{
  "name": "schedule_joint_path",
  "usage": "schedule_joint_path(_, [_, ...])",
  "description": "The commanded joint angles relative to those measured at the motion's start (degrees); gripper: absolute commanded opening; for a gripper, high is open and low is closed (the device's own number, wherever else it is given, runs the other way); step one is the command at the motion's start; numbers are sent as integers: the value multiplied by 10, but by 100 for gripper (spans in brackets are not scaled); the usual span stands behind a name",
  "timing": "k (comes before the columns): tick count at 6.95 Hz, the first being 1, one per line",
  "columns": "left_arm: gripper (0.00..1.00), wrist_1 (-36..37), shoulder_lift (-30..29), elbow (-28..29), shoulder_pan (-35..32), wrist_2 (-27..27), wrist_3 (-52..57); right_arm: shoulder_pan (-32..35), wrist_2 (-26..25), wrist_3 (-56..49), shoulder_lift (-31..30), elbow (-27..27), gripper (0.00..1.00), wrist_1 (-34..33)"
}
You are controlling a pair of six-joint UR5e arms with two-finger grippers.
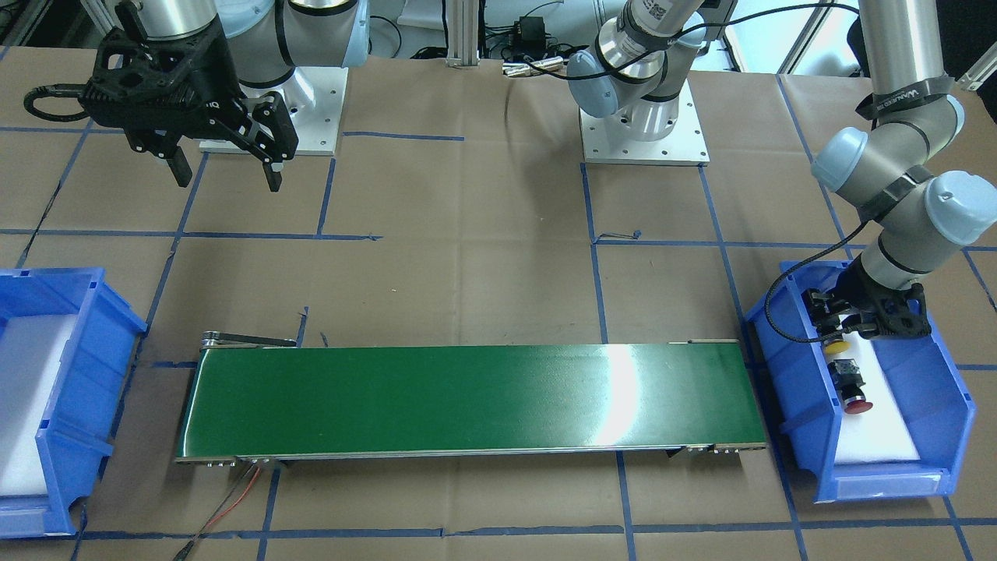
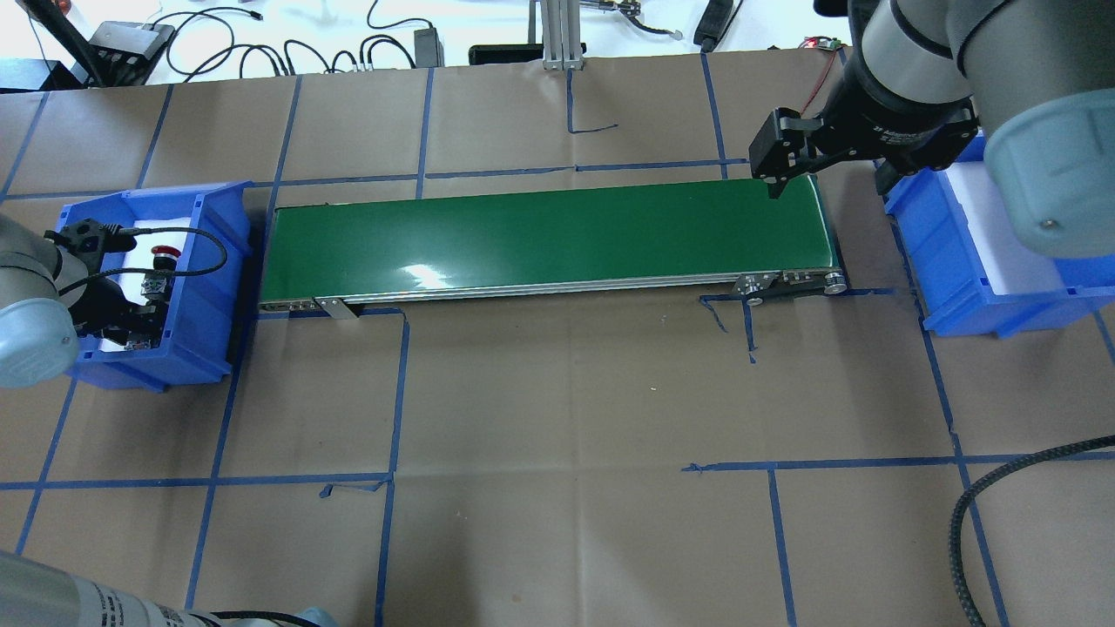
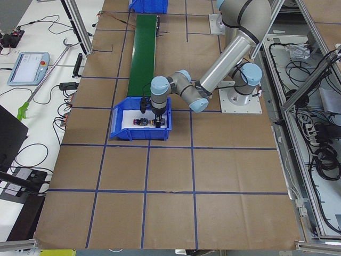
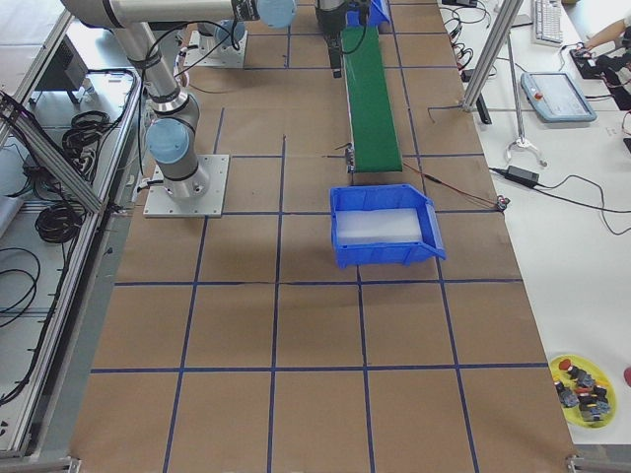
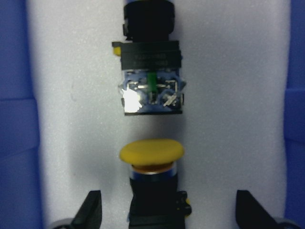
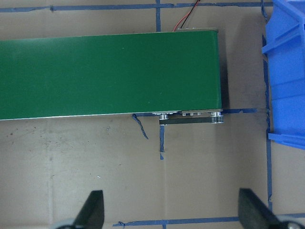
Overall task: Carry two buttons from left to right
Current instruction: 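Lower the left gripper into the bin and grasp the yellow button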
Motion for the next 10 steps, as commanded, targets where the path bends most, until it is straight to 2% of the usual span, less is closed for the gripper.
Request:
schedule_joint_path(1, [43, -1, 2, 3, 0, 1, -1, 0, 0, 0, 0, 0, 100, 0])
schedule_joint_path(3, [19, -2, 2, 7, 1, 0, -1, 0, 0, 0, 1, 1, 100, 0])
schedule_joint_path(5, [16, -12, 19, 24, -3, -1, -7, 0, -1, 0, 1, 1, 100, 1])
schedule_joint_path(6, [16, -68, 32, 61, -6, 0, -8, 0, -1, 0, 1, 1, 100, 2])
schedule_joint_path(8, [16, -235, 56, 169, -9, 0, -9, 0, -1, 0, 1, 1, 100, 1])
schedule_joint_path(10, [16, -340, 55, 256, -25, 0, -25, 0, -1, 0, 0, 1, 100, 2])
